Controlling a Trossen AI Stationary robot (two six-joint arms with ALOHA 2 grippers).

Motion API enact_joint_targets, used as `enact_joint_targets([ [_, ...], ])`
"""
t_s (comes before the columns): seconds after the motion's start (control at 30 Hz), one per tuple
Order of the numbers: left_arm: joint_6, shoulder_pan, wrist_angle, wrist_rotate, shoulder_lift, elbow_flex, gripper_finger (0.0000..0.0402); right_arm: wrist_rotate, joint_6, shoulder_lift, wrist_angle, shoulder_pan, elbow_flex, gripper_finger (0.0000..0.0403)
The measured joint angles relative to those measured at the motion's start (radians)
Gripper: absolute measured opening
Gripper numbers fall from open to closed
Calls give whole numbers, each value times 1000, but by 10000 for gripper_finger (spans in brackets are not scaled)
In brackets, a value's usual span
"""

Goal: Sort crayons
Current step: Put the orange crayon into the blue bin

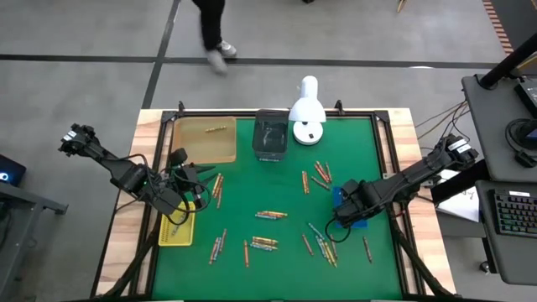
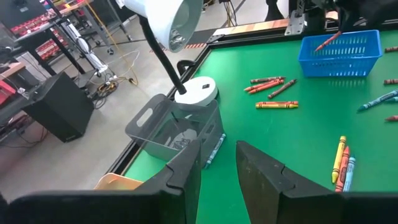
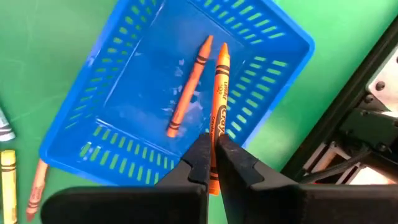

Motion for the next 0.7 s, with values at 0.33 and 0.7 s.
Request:
enact_joint_targets([
  [0.33,0,0,0,0,0,0,84,41,5,0,43,0,1,13],
  [0.7,0,0,1,1,0,0,84,121,-24,2,130,-1,0,13],
])
